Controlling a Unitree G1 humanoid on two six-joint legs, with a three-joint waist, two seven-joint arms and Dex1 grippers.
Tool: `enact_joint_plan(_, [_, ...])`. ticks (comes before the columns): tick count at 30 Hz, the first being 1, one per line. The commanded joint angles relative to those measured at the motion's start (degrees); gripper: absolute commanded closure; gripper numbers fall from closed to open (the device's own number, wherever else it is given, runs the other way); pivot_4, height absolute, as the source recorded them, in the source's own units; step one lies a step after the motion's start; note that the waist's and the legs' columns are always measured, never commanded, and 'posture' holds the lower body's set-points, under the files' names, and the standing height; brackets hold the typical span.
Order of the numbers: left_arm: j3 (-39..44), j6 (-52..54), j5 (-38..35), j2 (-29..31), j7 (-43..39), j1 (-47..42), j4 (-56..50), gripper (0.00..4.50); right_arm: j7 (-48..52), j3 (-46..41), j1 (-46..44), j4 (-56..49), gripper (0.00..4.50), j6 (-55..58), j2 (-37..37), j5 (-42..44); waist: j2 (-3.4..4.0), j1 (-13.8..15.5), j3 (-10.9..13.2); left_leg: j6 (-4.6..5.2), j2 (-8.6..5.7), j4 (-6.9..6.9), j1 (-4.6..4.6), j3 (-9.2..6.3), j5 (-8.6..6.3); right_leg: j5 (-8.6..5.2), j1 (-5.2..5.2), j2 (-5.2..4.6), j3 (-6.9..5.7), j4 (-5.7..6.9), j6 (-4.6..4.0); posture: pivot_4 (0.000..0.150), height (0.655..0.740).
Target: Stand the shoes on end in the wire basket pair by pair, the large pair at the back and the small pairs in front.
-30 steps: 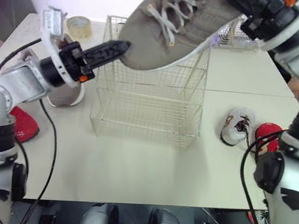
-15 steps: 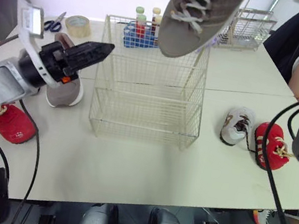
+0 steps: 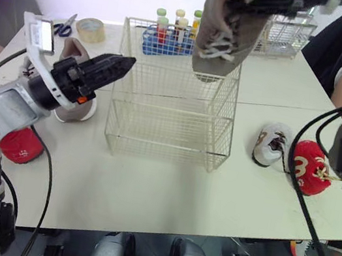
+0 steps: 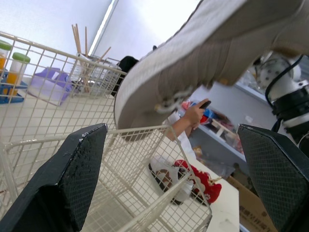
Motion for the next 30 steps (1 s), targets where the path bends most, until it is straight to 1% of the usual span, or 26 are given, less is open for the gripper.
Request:
enact_joint_plan(1, [1.08,-1.45,-0.95,0.17,0.38,-0.19,-1.91,0.04,2.52,0.28,1.30,-0.37,2.49,-1.35,-0.02,-1.54,0.00,0.13,0.00,0.00,0.00,0.00,0.00,-0.01,0.00,0.00,0.00,0.00,0.00,0.00,0.00,0.150,0.7400])
enact_joint_plan(5, [0.71,-1.63,-1.05,0.07,0.85,-0.45,-2.09,0.04,3.81,0.40,3.65,-0.34,2.49,-0.70,1.39,-2.11,0.00,0.13,0.00,0.00,-0.01,0.00,-0.01,-0.01,0.00,0.00,0.01,-0.01,-0.02,-0.02,0.00,0.150,0.7400])
enact_joint_plan(17, [-1.60,-2.20,0.45,-0.80,0.70,-2.72,-1.21,0.04,-1.40,1.45,9.33,7.44,2.49,-0.45,3.28,-7.57,-0.08,0.15,-0.05,0.00,-0.02,-0.01,0.11,-0.14,0.00,0.00,0.29,-0.01,-0.13,-0.22,0.00,0.150,0.7400])
enact_joint_plan(25, [-2.34,-2.10,0.77,-0.54,0.31,-3.27,-0.92,0.04,-1.76,2.87,12.02,7.97,2.49,0.48,3.08,-9.28,-0.09,0.17,-0.10,0.00,-0.02,-0.02,0.25,-0.26,0.00,0.00,0.58,0.00,-0.29,-0.43,0.00,0.150,0.7400])
enact_joint_plan(30, [-2.56,-2.01,1.30,-0.60,-0.10,-4.01,-0.47,0.04,-2.17,3.36,12.42,8.22,2.49,3.35,3.10,-9.93,-0.13,0.20,-0.18,0.00,-0.02,-0.03,0.38,-0.29,-0.01,0.00,0.72,0.00,-0.31,-0.44,0.00,0.150,0.7400])
